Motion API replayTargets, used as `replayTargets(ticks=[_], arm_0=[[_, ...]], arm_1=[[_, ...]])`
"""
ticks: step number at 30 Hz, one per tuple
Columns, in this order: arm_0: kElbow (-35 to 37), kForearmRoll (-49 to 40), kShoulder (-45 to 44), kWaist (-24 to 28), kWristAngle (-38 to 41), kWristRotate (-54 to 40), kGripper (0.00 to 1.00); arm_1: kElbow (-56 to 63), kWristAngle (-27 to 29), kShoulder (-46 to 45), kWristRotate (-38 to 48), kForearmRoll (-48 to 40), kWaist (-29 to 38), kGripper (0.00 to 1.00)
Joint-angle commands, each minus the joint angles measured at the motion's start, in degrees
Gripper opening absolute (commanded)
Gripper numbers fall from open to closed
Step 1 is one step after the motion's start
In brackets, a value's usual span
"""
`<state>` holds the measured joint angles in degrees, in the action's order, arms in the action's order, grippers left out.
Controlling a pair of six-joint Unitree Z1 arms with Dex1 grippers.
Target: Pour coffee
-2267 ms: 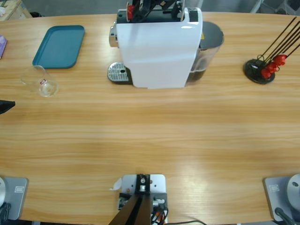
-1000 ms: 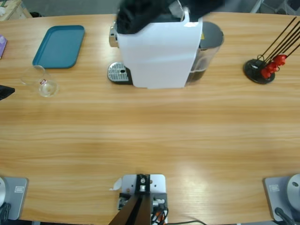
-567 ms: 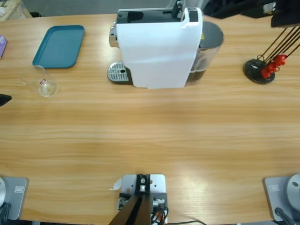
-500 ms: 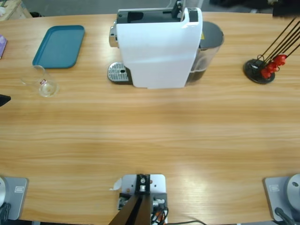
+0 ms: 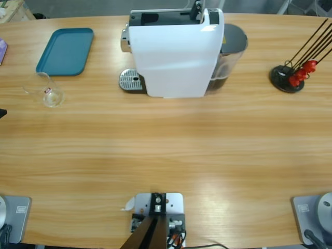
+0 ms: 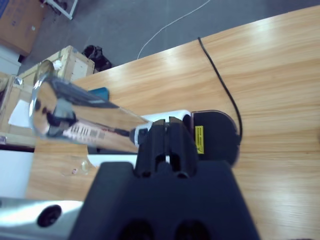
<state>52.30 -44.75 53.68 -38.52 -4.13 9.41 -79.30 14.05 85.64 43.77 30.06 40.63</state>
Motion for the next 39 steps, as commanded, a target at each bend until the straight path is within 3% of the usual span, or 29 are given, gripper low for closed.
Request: replayTargets(ticks=[1, 8, 39], arm_0=[[-0.92, -2.27, -1.31, 0.20, 0.96, 0.61, 0.996], [0.12, -2.54, -1.10, 0.20, 0.96, 0.61, 0.996], [-0.46, -2.19, 0.67, 0.20, -0.27, -1.33, 1.000]], arm_1=[[-9.52, 0.05, 9.43, 3.87, 6.51, -1.60, 0.000], [-12.15, 0.10, 11.29, 7.63, 6.42, -0.34, 0.000], [-24.04, -0.34, 19.39, 9.41, 8.86, 7.31, 0.000]])
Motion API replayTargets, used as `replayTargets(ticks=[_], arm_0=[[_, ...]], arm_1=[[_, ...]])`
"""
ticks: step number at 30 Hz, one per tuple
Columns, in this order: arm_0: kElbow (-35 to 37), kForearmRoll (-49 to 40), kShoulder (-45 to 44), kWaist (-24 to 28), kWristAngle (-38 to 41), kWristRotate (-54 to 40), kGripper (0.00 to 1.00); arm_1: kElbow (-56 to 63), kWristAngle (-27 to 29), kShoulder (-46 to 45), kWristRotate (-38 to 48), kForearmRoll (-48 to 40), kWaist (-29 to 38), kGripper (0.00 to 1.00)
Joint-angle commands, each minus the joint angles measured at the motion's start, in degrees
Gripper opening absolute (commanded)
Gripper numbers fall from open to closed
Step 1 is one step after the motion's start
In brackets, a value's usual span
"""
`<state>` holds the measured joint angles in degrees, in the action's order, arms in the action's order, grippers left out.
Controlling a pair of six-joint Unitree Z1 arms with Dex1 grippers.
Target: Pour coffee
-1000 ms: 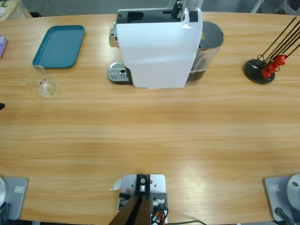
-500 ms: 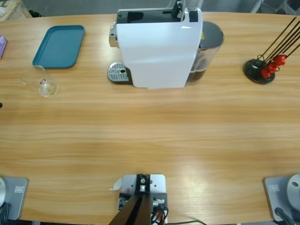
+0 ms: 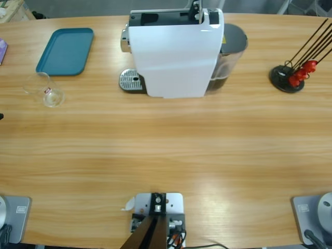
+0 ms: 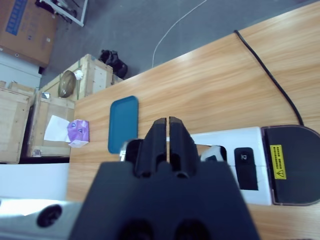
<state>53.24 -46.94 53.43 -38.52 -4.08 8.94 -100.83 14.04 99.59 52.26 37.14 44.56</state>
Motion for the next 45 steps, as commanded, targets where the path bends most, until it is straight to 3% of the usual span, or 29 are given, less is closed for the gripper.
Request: replayTargets(ticks=[1, 45], arm_0=[[-1.52, 0.00, 0.80, 0.20, -0.31, -0.85, 1.000], [-4.55, 0.97, -0.34, 0.20, -1.89, -1.03, 1.000]], arm_1=[[-3.35, -0.33, 6.09, 0.91, 2.36, 3.81, 0.000], [-8.73, -2.07, 20.28, 1.53, 5.88, 11.42, 0.000]])
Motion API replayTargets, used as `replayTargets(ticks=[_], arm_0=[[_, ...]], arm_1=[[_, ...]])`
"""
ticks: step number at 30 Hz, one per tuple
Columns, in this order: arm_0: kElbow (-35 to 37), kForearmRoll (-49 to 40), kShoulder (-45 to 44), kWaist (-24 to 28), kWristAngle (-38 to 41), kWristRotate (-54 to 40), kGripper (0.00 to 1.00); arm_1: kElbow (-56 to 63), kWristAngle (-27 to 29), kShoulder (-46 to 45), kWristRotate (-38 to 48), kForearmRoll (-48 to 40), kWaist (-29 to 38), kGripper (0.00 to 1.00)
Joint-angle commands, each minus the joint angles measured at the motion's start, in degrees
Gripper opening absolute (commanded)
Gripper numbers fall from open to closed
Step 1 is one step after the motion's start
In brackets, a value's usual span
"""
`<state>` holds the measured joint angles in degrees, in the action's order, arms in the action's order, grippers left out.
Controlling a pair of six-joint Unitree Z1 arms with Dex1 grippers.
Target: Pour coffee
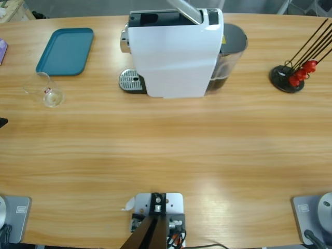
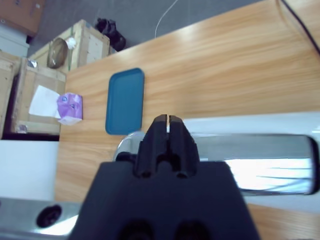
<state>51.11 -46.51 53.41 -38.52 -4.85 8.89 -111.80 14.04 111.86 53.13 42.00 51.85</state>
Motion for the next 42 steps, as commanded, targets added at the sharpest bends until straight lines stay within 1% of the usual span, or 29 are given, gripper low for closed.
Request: replayTargets(ticks=[1, 16, 22, 32, 42], arm_0=[[-2.42, 0.54, -0.33, 0.20, -1.23, -0.98, 1.000], [-2.86, 0.54, -0.82, 0.23, -1.83, -0.98, 1.000], [-2.94, 0.54, -0.85, 0.23, -1.83, -0.98, 1.000], [-2.86, 0.54, -0.96, 0.22, -1.83, -0.98, 1.000], [-2.86, 0.54, -1.12, 0.20, -1.83, -0.98, 1.000]], arm_1=[[2.20, -2.08, 8.08, 0.66, 0.96, 4.13, 0.000], [2.74, -3.26, 10.73, 0.66, 0.80, 3.70, 0.000], [4.90, -3.49, 10.91, 0.66, 0.58, 3.70, 0.000], [14.66, -6.34, 10.64, 0.66, -6.56, 3.70, 0.000], [16.08, -7.44, 11.75, 0.49, -6.97, 3.70, 0.000]])
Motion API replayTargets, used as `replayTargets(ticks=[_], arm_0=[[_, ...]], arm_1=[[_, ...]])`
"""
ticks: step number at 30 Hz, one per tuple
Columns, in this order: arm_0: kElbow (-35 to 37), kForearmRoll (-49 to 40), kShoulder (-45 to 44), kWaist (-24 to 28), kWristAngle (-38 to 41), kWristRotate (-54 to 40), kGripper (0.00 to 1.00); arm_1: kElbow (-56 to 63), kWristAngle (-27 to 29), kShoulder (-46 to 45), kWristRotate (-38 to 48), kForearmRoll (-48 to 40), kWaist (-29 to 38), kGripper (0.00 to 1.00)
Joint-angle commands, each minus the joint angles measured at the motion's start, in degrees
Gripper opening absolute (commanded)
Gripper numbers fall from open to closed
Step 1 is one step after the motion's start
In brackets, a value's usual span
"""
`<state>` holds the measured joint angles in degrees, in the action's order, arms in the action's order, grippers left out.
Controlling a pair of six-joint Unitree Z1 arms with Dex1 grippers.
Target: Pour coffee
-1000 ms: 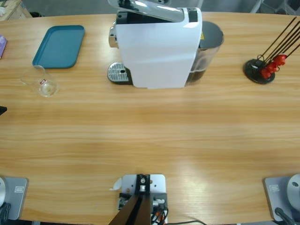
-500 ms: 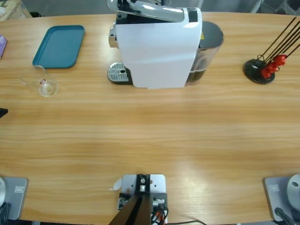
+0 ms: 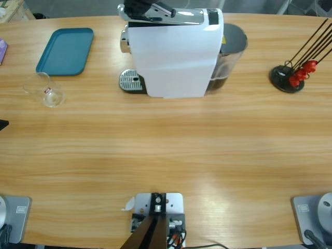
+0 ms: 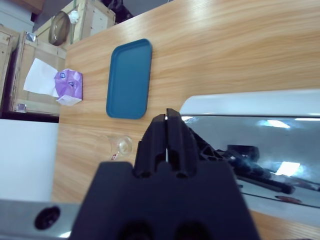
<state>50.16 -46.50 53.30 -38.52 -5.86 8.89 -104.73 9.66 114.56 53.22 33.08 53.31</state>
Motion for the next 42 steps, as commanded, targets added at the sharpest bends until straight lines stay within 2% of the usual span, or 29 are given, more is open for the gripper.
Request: replayTargets(ticks=[1, 8, 11, 12, 13, 14, 15, 16, 20, 23, 27, 30, 34, 39, 42], arm_0=[[-1.91, 0.53, -1.01, 0.20, -0.82, -0.98, 1.000], [-1.91, 0.53, -1.41, 0.20, -1.09, -0.98, 1.000], [-1.74, 0.53, -1.45, 0.22, -1.26, -0.98, 1.000], [-1.74, 0.55, -1.50, 0.20, -1.30, -0.98, 1.000], [-1.74, 0.62, -1.55, 0.20, -1.35, -0.98, 1.000], [-1.74, 0.67, -1.66, 0.20, -1.35, -0.98, 1.000], [-1.74, 0.81, -1.71, 0.20, -1.33, -0.98, 1.000], [-1.66, 1.02, -1.71, 0.22, -1.35, -0.98, 1.000], [-0.72, 1.41, -1.92, 0.20, -1.30, -0.98, 1.000], [-0.24, 1.41, -2.96, 0.22, -0.54, -1.05, 1.000], [-0.35, 0.62, -2.99, 0.20, 1.83, 0.75, 1.000], [-0.59, -0.05, -2.87, 0.20, 3.64, 1.01, 1.000], [-1.35, -0.26, -2.83, 1.06, 4.15, -0.50, 1.000], [-1.98, -0.26, 0.17, 12.87, 2.16, -6.23, 1.000], [-2.35, 1.18, 3.70, 17.27, 0.09, -6.86, 1.000]], arm_1=[[9.56, -3.07, 9.15, 0.39, 1.83, 2.24, 0.000], [12.94, -3.00, 8.40, 0.08, -0.52, 2.24, 0.000], [11.30, 0.81, 6.04, -6.15, -2.77, 2.24, 0.000], [10.81, 1.64, 4.93, -8.52, -3.95, 2.15, 0.077], [10.07, 2.45, 3.63, -10.19, -3.90, 2.03, 0.538], [9.28, 2.98, 1.80, -13.28, -3.86, 1.78, 0.785], [8.12, 2.98, -0.20, -16.54, -3.85, 1.24, 0.939], [7.10, 2.57, -2.10, -19.65, -3.81, 0.51, 0.987], [6.33, -5.90, -10.20, -29.49, -3.81, -3.83, 1.000], [6.55, -10.73, -15.51, -34.04, -3.34, -4.62, 1.000], [13.97, -15.96, -22.12, -39.65, -2.83, -4.67, 1.000], [20.88, -24.78, -29.36, -41.95, 0.41, -8.78, 1.000], [23.34, -19.28, -36.69, -53.56, 13.84, -9.63, 1.000], [31.20, -8.34, -43.02, -59.18, 15.10, -9.63, 1.000], [33.77, -6.59, -45.09, -59.25, 16.14, -9.63, 1.000]])
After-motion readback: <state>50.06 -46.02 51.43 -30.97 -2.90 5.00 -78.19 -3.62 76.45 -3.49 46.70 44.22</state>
